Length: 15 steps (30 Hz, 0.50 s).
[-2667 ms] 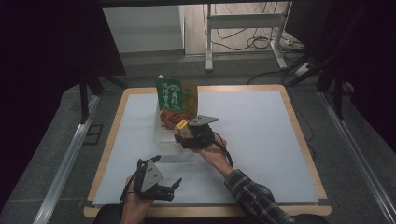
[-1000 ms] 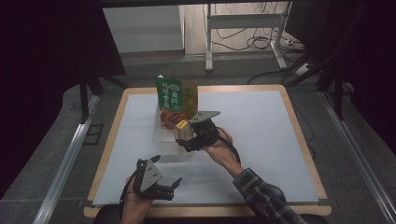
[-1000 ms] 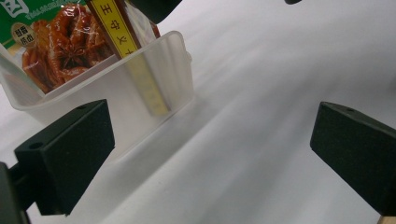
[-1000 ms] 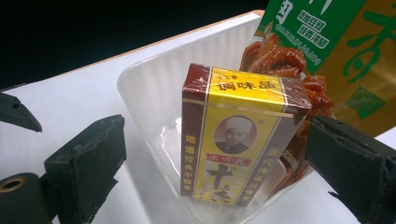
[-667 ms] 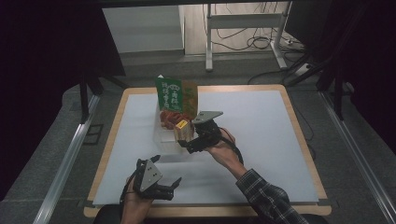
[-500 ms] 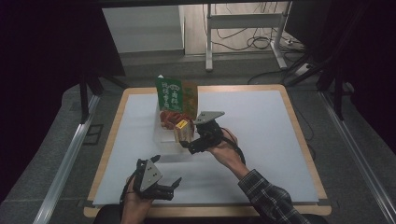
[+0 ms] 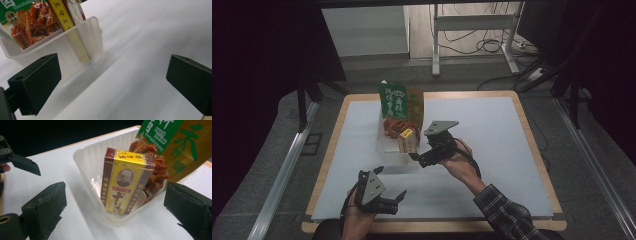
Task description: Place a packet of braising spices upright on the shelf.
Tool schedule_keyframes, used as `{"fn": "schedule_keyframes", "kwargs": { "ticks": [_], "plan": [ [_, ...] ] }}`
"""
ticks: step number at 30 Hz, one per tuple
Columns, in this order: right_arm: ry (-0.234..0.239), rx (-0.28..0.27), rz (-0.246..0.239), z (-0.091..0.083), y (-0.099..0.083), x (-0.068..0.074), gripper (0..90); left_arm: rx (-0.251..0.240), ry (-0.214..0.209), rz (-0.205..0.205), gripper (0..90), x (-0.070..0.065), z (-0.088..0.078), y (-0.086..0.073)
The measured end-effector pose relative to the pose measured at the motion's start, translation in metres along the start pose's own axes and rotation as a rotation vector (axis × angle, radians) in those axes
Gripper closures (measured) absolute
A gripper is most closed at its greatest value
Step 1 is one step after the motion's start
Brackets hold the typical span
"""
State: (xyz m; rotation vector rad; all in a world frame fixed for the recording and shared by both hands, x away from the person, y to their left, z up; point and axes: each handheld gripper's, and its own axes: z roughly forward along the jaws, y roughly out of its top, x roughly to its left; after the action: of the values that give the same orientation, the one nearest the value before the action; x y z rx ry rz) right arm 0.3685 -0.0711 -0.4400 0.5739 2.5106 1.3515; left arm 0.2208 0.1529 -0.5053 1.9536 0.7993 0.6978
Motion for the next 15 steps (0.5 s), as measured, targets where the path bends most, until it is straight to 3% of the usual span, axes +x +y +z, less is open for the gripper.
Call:
{"fn": "schedule_keyframes", "kwargs": {
  "ticks": [15],
  "plan": [
    [-0.049, 0.027, 0.026, -0.024, -0.020, -0.009, 2.5, 0.008, -0.004, 0.010, 0.0, 0.000, 0.001, 0.000]
  ]
}}
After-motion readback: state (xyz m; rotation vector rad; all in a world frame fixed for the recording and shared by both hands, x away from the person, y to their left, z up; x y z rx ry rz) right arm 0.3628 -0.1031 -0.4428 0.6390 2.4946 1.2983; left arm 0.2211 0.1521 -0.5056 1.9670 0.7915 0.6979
